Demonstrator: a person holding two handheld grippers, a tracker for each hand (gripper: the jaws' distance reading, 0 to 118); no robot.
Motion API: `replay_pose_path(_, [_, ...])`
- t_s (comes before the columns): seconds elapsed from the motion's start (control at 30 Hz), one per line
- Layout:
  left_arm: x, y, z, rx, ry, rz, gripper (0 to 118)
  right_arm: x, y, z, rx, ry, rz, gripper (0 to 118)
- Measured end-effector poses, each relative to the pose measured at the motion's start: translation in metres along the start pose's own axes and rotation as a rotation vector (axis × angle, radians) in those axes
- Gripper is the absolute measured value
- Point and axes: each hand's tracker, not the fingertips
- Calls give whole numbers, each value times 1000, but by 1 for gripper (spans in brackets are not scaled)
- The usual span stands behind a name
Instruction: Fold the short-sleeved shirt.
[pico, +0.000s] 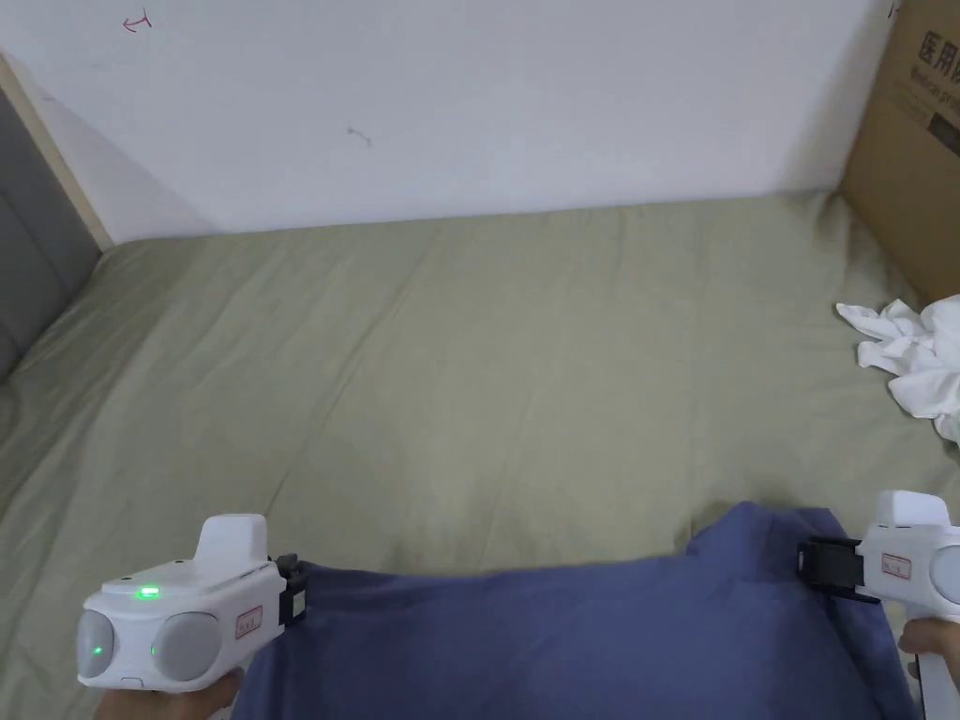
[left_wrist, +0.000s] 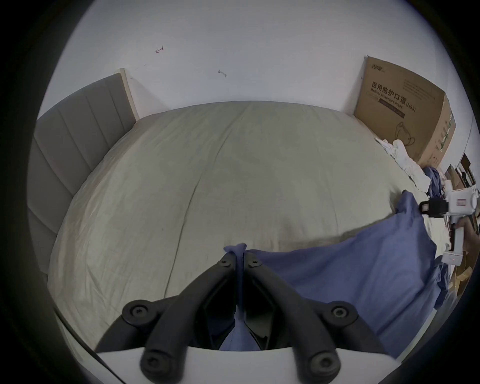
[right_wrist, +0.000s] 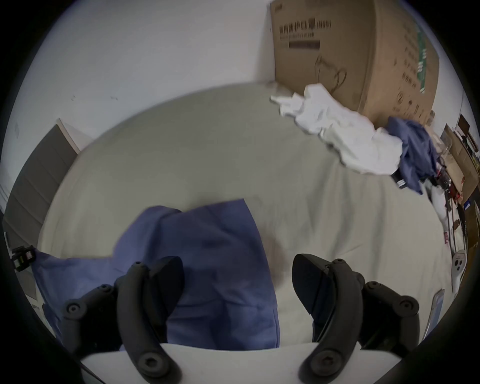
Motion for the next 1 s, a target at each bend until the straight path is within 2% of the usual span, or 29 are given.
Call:
replay_pose_path(0.03, [-2,0,0,-3,-8,18,1,-2,1,-4,-7,-21,19,69])
replay_pose_path(0.07, [-4,0,-3,-5,-12,32,1,-6,0,-7,-31,-27,57,55])
replay_pose_path(0.1, [-6,0,-5,-9,-11,42,1,-10,-1,-8,-32,-24,83,48])
replay_pose_path(0.17, [-8,-1,-6,-17,-10,60,1,-15,-5,-1,-7,-24,97,37])
replay_pose_path(0.2, [-9,-1,-7,-21,-12,70,1,-14,-5,3,-5,8,92,32])
replay_pose_path(0.23, [-10,-2,-8,-22,-14,81,1,-14,-5,7,1,55,78,32])
replay_pose_path(0.27, [-12,-4,-7,-21,-17,95,1,-16,-7,15,12,80,64,3])
replay_pose_path(0.3, [-14,-6,-6,-19,-19,114,1,-15,-8,22,38,48,98,3])
replay_pose_path(0.33, [-15,-7,-5,-20,-23,129,1,-15,-10,30,71,56,121,3])
replay_pose_path(0.47, [-18,-15,10,4,-27,169,1,-8,-20,84,165,134,98,3])
replay_pose_path(0.67, [-25,-30,55,40,-25,206,1,8,-52,174,292,215,123,3])
replay_pose_path(0.87, [-39,-67,101,45,-19,218,1,28,-115,235,329,284,88,3])
replay_pose_path(1.0, [-41,-108,122,17,-47,236,1,35,-162,248,308,282,92,3])
